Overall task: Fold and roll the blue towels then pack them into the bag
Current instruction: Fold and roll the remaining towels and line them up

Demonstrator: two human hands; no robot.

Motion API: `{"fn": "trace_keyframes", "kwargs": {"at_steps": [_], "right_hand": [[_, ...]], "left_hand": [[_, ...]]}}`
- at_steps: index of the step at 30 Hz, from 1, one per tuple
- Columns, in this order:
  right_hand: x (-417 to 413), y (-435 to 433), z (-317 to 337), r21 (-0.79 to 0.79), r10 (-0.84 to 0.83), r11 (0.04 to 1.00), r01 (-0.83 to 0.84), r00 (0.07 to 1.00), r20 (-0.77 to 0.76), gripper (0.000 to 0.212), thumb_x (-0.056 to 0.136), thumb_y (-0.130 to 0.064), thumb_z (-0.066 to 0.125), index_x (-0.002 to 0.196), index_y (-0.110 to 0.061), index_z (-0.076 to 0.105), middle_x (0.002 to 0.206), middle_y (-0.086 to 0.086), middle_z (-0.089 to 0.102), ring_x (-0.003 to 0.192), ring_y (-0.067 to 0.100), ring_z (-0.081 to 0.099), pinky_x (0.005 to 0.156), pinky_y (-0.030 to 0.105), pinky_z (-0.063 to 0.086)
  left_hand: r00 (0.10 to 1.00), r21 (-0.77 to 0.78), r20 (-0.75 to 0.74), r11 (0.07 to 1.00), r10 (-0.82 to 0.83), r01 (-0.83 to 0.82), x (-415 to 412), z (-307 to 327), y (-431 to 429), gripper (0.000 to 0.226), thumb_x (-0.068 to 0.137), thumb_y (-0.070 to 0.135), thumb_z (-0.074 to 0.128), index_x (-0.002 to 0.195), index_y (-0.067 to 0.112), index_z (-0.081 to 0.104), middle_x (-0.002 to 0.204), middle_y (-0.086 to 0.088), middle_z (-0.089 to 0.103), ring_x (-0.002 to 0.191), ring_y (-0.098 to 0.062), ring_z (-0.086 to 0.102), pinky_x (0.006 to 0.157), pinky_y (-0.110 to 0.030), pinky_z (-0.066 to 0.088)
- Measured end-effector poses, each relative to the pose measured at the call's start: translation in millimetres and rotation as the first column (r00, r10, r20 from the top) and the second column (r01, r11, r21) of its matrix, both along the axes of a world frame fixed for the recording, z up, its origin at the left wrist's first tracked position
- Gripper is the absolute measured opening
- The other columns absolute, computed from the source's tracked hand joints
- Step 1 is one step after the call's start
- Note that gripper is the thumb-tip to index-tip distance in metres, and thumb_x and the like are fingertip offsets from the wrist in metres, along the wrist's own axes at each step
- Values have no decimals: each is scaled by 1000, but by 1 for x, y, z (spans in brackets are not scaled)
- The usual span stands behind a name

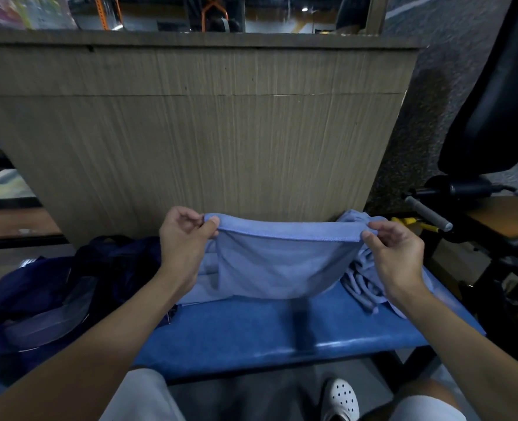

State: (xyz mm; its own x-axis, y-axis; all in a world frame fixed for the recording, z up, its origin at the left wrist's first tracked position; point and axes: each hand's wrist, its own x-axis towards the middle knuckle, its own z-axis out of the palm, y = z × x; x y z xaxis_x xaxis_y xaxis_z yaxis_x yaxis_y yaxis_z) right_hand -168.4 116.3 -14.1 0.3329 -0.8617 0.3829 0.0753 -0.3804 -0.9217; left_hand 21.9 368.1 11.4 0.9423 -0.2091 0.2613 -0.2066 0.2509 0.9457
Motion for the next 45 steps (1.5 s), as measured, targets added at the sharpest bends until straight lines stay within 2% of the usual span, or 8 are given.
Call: {"fn": "trace_keyframes", "kwargs": {"at_steps": [5, 12, 18, 24, 30, 37, 40, 45], "right_hand": [[-2, -5, -2, 2, -2, 1000, 2, 1000, -6, 13, 89, -4, 67, 102, -3, 67, 81, 1, 68, 68, -2, 62, 68, 11, 52], [-10, -5, -2, 0, 49, 999, -50, 996, -70, 30, 92, 8, 55, 117, -6, 64, 96, -7, 65, 83, -10, 62, 73, 6, 49], [-21, -2, -8, -228, -60, 974, 10, 976, -210, 24, 92, 2, 58, 112, -8, 66, 101, 5, 68, 97, 18, 63, 89, 43, 53], [-33, 5, 1, -428, -166, 903, 37, 949, -268, 13, 92, -4, 62, 103, -6, 69, 106, 5, 50, 91, 16, 53, 77, 29, 47], [-46, 11, 8, -384, -79, 923, -34, 958, -275, 11, 95, -14, 59, 95, -8, 68, 85, 6, 67, 78, 16, 60, 66, 25, 45], [-52, 19, 2, -394, -13, 912, -111, 954, -300, 14, 96, -22, 56, 94, -12, 66, 83, 1, 65, 80, 17, 61, 69, 39, 49], [-57, 19, 0, -384, 4, 914, -130, 951, -310, 12, 96, -22, 56, 91, -16, 64, 80, 0, 64, 76, 15, 60, 66, 35, 46], [-59, 14, -2, -289, 33, 949, -126, 951, -306, 17, 97, -25, 57, 86, -13, 63, 72, 7, 63, 67, 18, 58, 61, 37, 46]], "left_hand": [[994, 116, 84, 992, -69, 59, 2, -2, -3, 17, 87, 0, 68, 97, 13, 73, 75, 2, 71, 68, -11, 64, 69, -22, 53], [994, 155, 57, 984, -92, 83, 2, -4, -1, 23, 83, 0, 72, 104, 9, 71, 85, 4, 73, 76, -1, 69, 71, -12, 51], [977, 246, 161, 964, -141, 98, -4, -6, 9, 27, 85, -11, 65, 98, 13, 68, 94, -4, 70, 76, 5, 65, 75, -10, 50], [715, 461, 677, 858, -177, -225, 2, -9, 23, 9, 87, 2, 69, 92, 8, 74, 82, 2, 62, 75, -1, 56, 71, -8, 43], [547, 551, 773, 767, -321, -329, 10, 1, 33, 20, 99, 11, 51, 93, 0, 67, 89, -4, 54, 80, -8, 49, 78, -8, 36], [705, 644, 612, 743, -358, -182, 9, -8, 39, 21, 101, 8, 45, 82, 8, 54, 71, -5, 56, 65, -11, 48, 60, -9, 36], [725, 608, 605, 780, -330, -152, 7, -12, 39, 19, 100, 6, 47, 88, 10, 61, 74, -18, 64, 62, -12, 50, 61, -10, 39], [780, 585, 475, 808, -408, 67, -3, -7, 35, 20, 104, 14, 37, 108, 18, 56, 74, -7, 57, 65, -9, 51, 63, -21, 43]]}}
